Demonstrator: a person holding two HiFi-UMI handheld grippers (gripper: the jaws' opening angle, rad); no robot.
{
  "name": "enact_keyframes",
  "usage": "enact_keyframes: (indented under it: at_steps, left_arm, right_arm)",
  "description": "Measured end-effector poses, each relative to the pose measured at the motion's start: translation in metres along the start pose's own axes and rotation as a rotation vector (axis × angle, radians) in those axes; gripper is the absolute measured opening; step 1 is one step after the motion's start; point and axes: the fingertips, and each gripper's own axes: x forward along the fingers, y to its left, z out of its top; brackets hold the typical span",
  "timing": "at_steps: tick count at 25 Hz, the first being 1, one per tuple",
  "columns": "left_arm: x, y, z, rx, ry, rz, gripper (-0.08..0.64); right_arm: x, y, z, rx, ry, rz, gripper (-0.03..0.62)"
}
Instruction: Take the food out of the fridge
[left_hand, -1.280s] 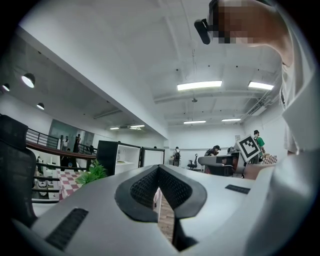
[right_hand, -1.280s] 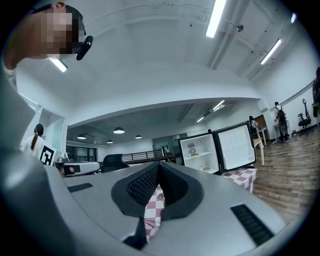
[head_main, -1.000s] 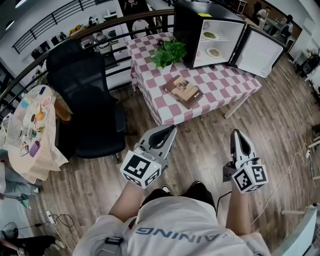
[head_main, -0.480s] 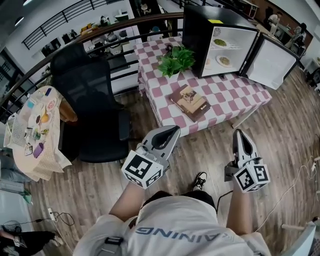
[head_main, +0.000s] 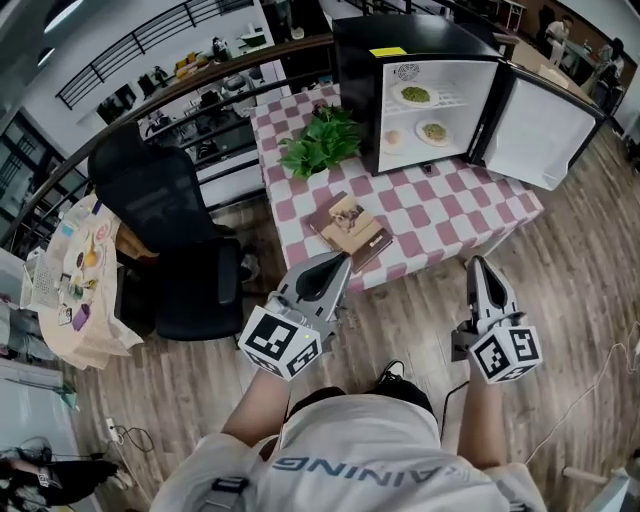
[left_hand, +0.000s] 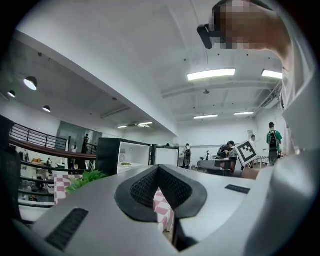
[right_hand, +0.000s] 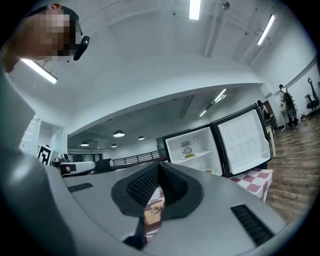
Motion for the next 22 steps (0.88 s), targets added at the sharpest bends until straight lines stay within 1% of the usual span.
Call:
enact_keyframes:
  at_steps: [5,8,12,15,19,22]
  left_arm:
    - [0.058,-0.021,-0.006,0.006,0.013,0.028,0.005]
    - [0.085,-0.03,-0.011,0.011,0.035,0.025,0.005]
    - [0.111,-0.037,-0.01,0.019,0.058,-0.008,0.005]
    - [0.131,-0.037,-0.01,0.026,0.059,-0.033,0.005]
    - [0.157,-0.022,-0.014,0.023,0.044,-0.042,0.005]
    - [0.172,-0.001,-0.011,0.014,0.019,-0.044,0.005]
  right_arm:
    - [0.006,-0.063,0.017,-0.015,-0.005,0.019,0.02]
    - [0.01,-0.095,0.021,0.014,-0.008,0.011,0.02]
    - [0.012,-0.117,0.015,0.057,0.003,0.006,0.02]
    - [0.021,-0.133,0.011,0.083,0.014,-0.003,0.02]
    - [0.042,-0.146,0.011,0.076,0.029,-0.006,0.02]
    - [0.067,-0.148,0.015,0.058,0.039,0.001,0.02]
